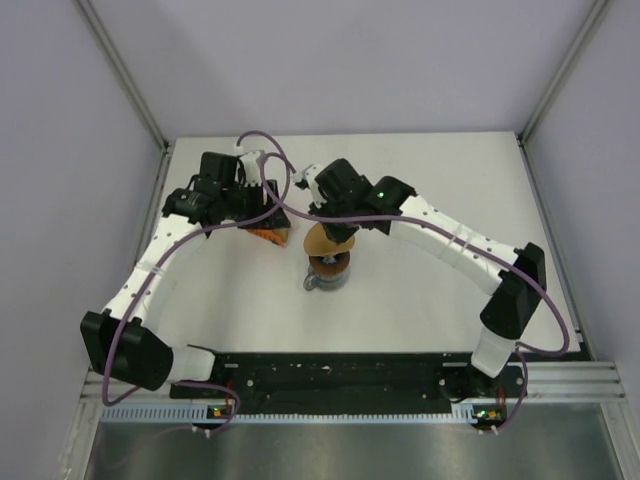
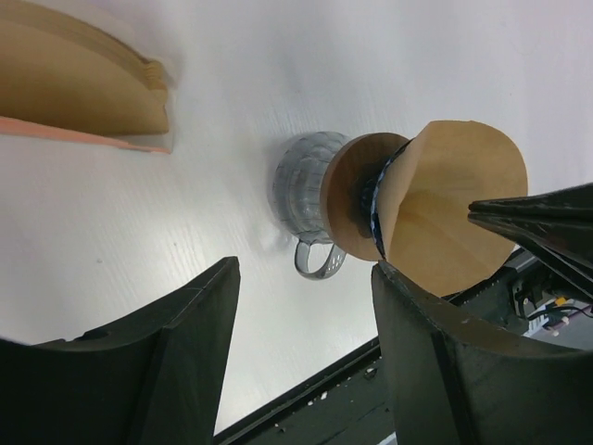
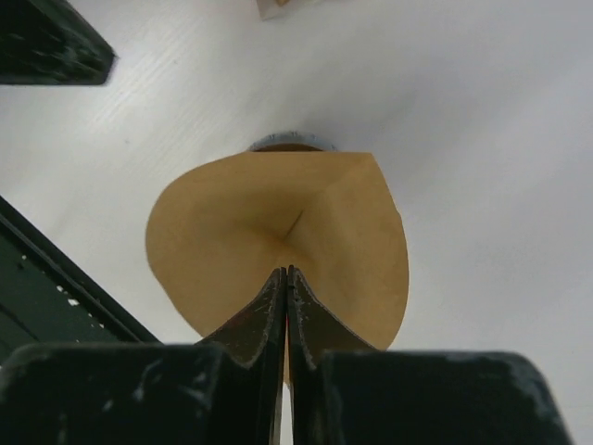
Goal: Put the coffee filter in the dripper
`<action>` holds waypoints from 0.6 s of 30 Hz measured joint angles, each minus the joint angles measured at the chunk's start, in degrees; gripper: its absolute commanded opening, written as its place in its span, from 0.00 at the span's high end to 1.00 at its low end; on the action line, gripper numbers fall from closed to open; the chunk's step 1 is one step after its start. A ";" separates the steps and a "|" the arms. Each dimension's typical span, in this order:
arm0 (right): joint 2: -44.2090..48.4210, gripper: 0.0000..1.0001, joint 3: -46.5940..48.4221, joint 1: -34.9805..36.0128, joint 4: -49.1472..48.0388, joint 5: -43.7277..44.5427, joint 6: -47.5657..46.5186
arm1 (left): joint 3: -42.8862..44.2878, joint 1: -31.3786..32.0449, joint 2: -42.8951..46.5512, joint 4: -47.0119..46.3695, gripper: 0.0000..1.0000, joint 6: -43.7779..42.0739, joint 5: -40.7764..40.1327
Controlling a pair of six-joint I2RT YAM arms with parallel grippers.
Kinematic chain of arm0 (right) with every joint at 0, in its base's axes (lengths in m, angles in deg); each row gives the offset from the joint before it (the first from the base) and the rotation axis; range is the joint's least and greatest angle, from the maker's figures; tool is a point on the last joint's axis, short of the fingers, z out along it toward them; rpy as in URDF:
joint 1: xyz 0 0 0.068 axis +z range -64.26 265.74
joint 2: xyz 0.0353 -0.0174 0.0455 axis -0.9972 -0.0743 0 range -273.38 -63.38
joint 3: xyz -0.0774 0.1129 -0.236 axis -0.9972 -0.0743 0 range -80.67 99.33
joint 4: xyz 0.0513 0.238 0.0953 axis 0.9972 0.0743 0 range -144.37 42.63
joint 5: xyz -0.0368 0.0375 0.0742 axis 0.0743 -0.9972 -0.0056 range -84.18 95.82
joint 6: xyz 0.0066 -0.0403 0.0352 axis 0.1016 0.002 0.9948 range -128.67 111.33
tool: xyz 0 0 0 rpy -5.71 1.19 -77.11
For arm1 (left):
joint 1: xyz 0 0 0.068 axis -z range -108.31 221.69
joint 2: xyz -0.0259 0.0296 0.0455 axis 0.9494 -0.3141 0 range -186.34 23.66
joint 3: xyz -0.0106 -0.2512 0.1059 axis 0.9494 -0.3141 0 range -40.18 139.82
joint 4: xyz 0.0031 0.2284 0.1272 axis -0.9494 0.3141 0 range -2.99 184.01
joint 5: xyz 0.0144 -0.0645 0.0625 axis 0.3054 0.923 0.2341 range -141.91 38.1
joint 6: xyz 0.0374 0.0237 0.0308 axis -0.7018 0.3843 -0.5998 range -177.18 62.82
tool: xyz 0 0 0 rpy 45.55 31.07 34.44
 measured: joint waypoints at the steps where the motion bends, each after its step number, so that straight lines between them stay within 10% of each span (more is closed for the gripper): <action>1: -0.44 1.00 -1.42 -0.02 -0.02 -0.02 0.04 | -0.87 -0.57 0.39 -0.39 0.35 0.39 -0.02; 18: -9.20 1.00 -5.92 1.42 -2.47 1.11 2.49 | -9.03 -4.13 1.73 -2.84 0.36 7.17 2.08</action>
